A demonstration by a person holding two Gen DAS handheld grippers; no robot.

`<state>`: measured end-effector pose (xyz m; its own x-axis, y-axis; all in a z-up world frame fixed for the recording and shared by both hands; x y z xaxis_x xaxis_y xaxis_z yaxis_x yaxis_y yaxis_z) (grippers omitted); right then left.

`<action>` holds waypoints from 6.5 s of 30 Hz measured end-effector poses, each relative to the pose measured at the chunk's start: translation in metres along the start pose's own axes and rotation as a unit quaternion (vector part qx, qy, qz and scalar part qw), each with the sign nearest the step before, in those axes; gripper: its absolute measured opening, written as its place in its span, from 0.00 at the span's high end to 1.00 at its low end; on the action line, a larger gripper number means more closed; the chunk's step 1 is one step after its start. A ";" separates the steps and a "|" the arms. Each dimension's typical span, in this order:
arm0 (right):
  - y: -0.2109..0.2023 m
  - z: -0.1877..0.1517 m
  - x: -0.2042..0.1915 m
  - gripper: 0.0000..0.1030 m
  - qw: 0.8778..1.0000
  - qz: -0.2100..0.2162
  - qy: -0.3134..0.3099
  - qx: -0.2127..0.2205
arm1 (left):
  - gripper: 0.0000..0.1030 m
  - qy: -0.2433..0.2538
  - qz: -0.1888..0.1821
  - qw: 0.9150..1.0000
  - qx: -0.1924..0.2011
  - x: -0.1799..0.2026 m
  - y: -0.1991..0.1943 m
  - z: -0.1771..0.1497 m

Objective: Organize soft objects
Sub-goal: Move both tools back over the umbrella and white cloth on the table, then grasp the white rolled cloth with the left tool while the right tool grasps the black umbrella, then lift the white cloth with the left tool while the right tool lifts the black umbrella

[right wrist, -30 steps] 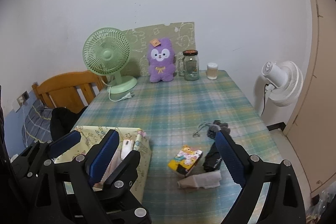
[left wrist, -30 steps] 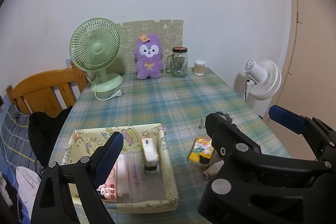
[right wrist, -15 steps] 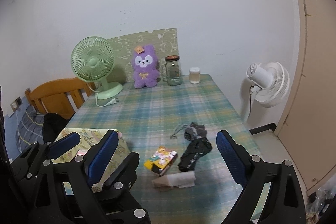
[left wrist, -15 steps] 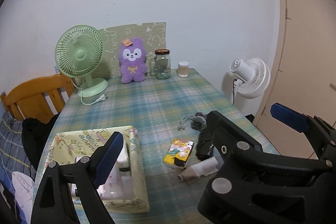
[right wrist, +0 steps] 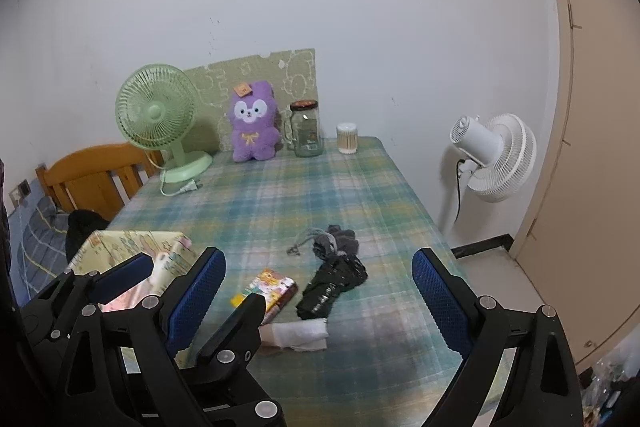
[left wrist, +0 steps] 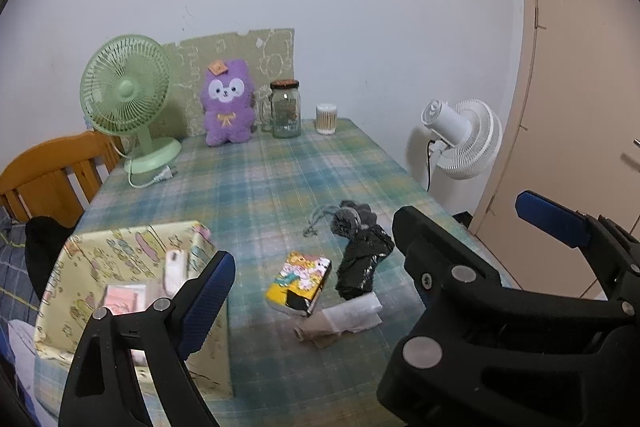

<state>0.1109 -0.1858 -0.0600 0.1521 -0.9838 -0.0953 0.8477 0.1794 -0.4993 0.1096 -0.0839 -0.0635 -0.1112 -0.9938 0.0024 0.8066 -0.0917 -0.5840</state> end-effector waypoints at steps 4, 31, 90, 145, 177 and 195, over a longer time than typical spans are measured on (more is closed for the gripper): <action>0.010 -0.008 0.005 0.07 1.000 0.001 0.002 -0.011 | 0.11 0.001 0.002 1.000 -0.014 0.003 0.012 -0.008; 0.073 -0.072 0.039 0.07 0.995 -0.014 0.043 -0.094 | 0.12 0.012 -0.022 0.994 -0.109 0.023 0.082 -0.065; 0.134 -0.040 0.033 0.19 0.992 0.004 0.080 -0.098 | 0.71 -0.037 0.077 0.993 -0.080 -0.014 0.121 -0.026; 0.055 -0.020 0.030 0.76 0.996 -0.016 0.078 -0.048 | 0.71 -0.026 0.031 0.999 -0.026 0.007 0.050 -0.009; -0.017 0.020 -0.005 0.76 0.998 -0.019 0.055 0.021 | 0.71 -0.020 0.027 0.998 0.046 -0.010 -0.023 0.020; -0.007 0.027 -0.060 0.76 0.999 -0.007 0.026 0.018 | 0.71 -0.024 0.039 0.998 0.053 -0.059 -0.033 0.021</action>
<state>0.1100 -0.1284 -0.0277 0.1134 -0.9845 -0.1337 0.8679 0.1637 -0.4690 0.1018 -0.0240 -0.0273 -0.0198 -0.9998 0.0008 0.8685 -0.0176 -0.4954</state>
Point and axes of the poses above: each gripper's, at about its wrist camera, not at the fingertips, and y roughly the way its jaws point, x to its right, z to its top, the point moved 4 cm from there along y, roughly the way its jaws point, and after that the axes turned 3 degrees about z, right-handed, at the moved point
